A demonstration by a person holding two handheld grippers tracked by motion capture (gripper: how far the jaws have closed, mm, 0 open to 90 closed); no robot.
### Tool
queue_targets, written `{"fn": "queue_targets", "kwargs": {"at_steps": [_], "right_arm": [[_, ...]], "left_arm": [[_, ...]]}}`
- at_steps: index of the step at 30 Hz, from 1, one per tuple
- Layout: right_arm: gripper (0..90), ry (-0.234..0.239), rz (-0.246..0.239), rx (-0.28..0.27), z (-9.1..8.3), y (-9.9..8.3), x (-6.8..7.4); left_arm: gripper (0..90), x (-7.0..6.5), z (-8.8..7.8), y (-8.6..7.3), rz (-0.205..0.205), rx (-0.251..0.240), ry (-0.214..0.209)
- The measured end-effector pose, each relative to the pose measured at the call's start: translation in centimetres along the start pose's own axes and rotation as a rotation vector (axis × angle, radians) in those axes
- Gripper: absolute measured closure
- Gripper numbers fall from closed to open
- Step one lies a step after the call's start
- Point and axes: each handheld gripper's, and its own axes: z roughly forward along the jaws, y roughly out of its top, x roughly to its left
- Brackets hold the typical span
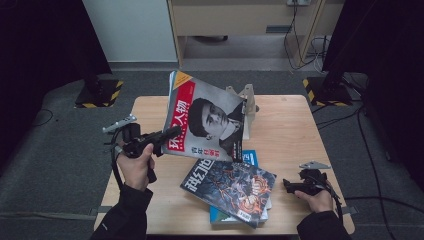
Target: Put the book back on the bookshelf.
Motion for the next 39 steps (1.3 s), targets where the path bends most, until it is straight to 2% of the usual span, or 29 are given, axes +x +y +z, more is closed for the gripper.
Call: {"fn": "queue_targets", "kwargs": {"at_steps": [6, 17, 29, 39], "right_arm": [[0.4, 0.002, 0.003, -0.059, 0.2, -0.5, 0.2], [0.3, -0.002, 0.003, -0.058, 0.2, -0.5, 0.3], [0.3, -0.002, 0.001, -0.058, 0.3, -0.5, 0.3], [0.4, -0.003, 0.0, -0.059, 0.3, -0.4, 0.3]], "left_arm": [[86.2, 0.5, -1.2, 0.8, -0.004, -0.029, 0.011], [86.1, 1.5, -3.5, 2.3, -0.01, -0.079, 0.06], [86.1, 2.3, -5.6, 3.6, 0.014, -0.101, 0.131], [86.1, 3.7, -7.1, 4.7, 0.019, -0.115, 0.22]]}}
